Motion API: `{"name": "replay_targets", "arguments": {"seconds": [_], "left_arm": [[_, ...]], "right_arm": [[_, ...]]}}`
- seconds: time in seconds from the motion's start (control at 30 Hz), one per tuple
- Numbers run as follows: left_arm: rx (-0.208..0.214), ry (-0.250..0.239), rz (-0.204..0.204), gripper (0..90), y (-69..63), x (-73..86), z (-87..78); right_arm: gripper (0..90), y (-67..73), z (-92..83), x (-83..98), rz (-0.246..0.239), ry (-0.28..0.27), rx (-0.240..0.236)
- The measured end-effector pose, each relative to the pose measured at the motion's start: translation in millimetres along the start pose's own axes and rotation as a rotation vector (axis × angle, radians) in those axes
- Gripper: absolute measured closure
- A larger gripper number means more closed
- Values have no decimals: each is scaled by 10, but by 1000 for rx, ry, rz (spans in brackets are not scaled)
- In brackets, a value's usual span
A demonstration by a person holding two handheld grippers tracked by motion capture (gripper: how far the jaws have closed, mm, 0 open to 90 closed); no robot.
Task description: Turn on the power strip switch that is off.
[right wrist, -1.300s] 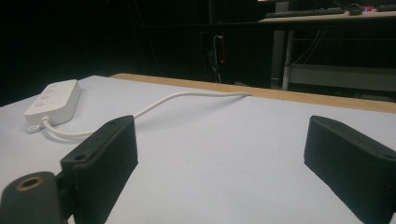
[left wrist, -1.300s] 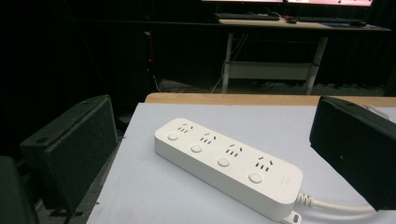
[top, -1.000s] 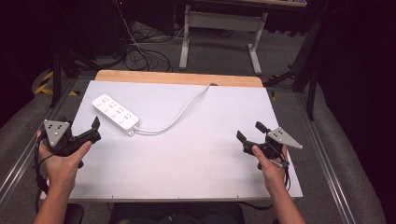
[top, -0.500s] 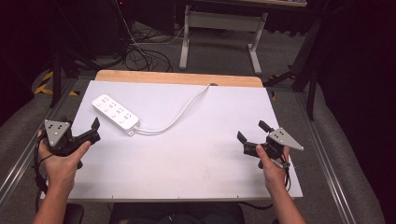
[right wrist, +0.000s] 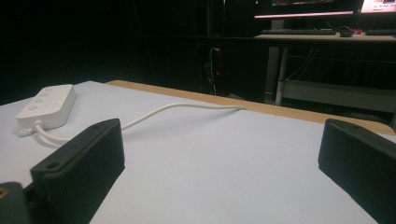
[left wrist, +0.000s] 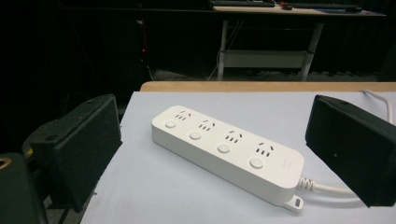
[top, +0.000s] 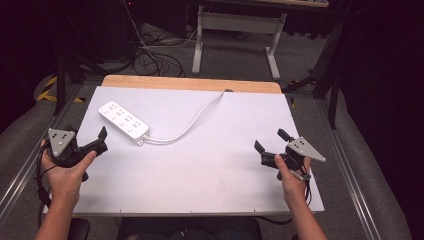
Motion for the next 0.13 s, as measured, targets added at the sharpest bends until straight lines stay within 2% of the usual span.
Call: {"name": "replay_targets", "arguments": {"seconds": [0.13], "left_arm": [[4,5,4,43,-5,9,3]], "right_arm": [[11,-6,-2,0,2,0,1]]}}
Point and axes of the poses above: each handheld gripper's, and its own axes: z roughly forward along the jaws, x roughly out of its underside, y roughly to its left, the point moved 2 cm from there along z, roughly forward along the jaws, and after that the axes turned 3 degrees about -y, right-handed, at the moved point
